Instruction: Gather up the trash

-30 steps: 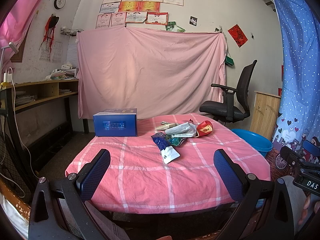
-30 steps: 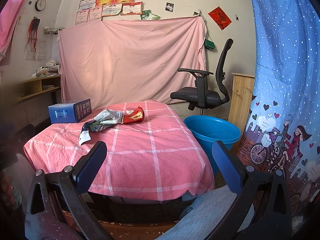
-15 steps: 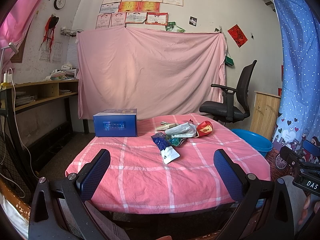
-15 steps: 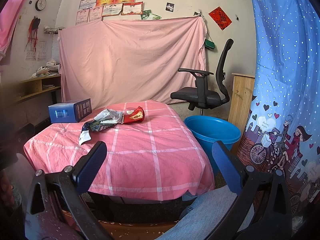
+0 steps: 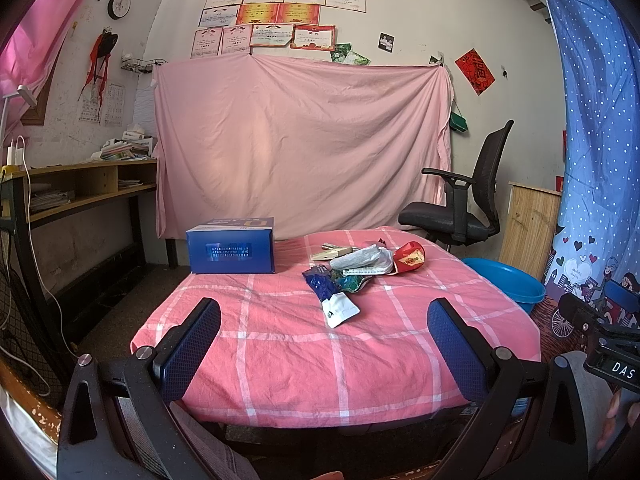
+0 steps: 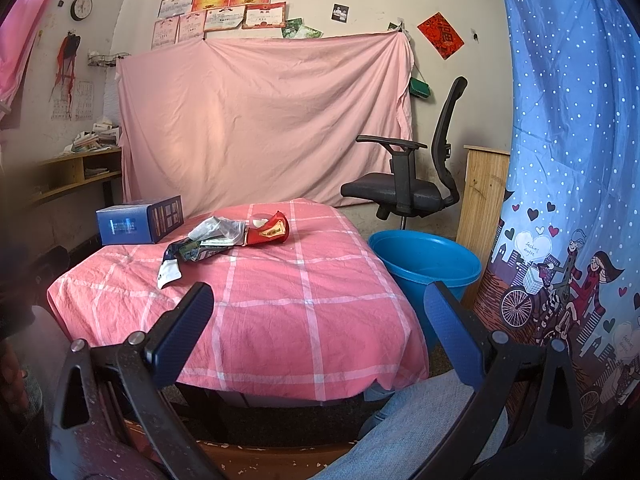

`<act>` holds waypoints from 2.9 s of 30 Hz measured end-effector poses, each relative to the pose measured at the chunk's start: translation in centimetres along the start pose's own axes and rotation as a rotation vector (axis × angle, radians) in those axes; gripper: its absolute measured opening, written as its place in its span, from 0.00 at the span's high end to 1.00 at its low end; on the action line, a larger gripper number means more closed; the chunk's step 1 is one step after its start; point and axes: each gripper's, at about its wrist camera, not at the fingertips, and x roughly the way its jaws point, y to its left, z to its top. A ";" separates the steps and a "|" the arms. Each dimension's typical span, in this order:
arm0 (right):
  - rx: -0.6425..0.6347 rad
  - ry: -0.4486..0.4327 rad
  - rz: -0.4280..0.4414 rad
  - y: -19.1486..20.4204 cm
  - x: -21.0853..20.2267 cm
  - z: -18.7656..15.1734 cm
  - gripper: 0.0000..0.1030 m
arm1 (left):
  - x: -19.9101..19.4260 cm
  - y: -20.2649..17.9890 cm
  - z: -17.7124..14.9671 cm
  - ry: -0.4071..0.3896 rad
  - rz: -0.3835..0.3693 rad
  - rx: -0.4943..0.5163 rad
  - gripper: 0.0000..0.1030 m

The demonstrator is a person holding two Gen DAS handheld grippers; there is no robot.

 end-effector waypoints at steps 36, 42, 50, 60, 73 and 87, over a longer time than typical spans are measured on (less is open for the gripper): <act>-0.071 -0.109 0.116 0.2 7.0 5.0 0.00 | 7.9 0.9 4.2 -0.024 0.066 -0.045 0.02; -0.061 -0.087 0.164 0.6 11.3 5.7 0.00 | 12.3 1.4 4.9 0.017 0.076 -0.041 0.02; -0.035 0.010 0.288 2.2 17.6 5.8 0.00 | 17.5 2.5 3.3 0.152 0.058 -0.015 0.03; -0.175 0.221 0.402 5.8 23.8 4.3 0.12 | 21.6 3.4 0.9 0.330 -0.069 -0.082 0.37; -0.349 0.265 0.484 9.4 26.3 4.7 0.33 | 22.8 3.4 0.3 0.434 -0.124 -0.114 0.80; -0.308 0.221 0.500 8.3 24.3 4.6 0.73 | 20.4 4.4 0.6 0.375 -0.066 -0.155 0.84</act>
